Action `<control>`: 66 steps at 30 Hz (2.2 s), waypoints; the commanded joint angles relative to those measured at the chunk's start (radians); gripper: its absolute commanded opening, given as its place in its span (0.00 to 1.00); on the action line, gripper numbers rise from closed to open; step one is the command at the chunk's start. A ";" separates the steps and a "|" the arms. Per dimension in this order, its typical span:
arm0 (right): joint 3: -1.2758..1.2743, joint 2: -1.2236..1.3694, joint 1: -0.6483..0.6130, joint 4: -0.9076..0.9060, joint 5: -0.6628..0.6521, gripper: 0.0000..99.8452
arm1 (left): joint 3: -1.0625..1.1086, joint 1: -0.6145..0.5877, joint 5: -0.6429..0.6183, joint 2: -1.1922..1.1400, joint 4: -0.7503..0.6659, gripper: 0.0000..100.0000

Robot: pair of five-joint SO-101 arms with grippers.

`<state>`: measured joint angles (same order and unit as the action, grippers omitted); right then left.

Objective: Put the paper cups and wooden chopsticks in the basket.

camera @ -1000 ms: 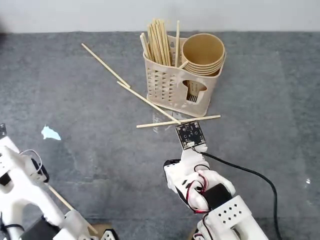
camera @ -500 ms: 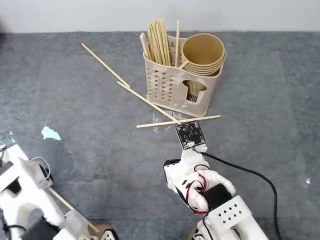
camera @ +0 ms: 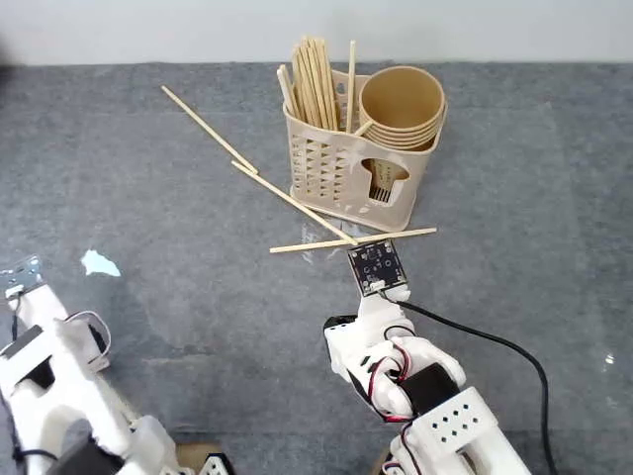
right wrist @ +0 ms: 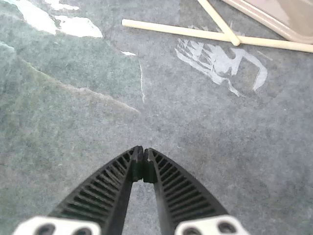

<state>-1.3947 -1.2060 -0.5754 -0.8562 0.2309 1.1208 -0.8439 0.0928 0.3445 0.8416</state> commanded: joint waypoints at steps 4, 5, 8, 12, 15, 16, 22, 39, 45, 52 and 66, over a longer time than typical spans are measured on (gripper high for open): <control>0.005 -0.022 0.008 0.008 0.011 0.01 | 0.016 0.002 0.006 -0.015 -0.012 0.03; 0.005 -0.022 0.008 0.008 0.011 0.01 | 0.016 0.002 0.006 -0.015 -0.012 0.03; 0.005 -0.022 0.008 0.008 0.011 0.01 | 0.008 0.005 0.003 -0.008 0.011 0.03; 0.005 -0.022 0.007 0.008 0.011 0.01 | -0.104 0.044 0.003 -0.005 0.201 0.01; 0.005 -0.022 0.007 0.008 0.011 0.01 | -0.248 0.066 0.002 -0.006 0.381 0.01; 0.005 -0.022 0.007 0.008 0.011 0.01 | -0.289 0.074 0.002 -0.006 0.428 0.01; 0.005 -0.022 0.007 0.008 0.011 0.01 | -0.455 0.160 0.000 -0.006 0.594 0.01; 0.005 -0.022 0.007 0.008 0.011 0.01 | -0.526 0.347 -0.203 -0.014 0.617 0.04; 0.005 -0.022 0.007 0.008 0.011 0.01 | -0.490 0.123 -0.098 -0.014 0.634 0.27; 0.005 -0.022 0.007 0.008 0.011 0.01 | -0.323 -0.009 0.023 -0.015 0.512 0.27; 0.005 -0.022 0.007 0.008 0.012 0.01 | -0.186 -0.014 0.029 -0.020 0.370 0.27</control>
<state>-1.3947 -1.2060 -0.5754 -0.8562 0.2309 0.9321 -0.8562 0.1112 0.3230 1.2236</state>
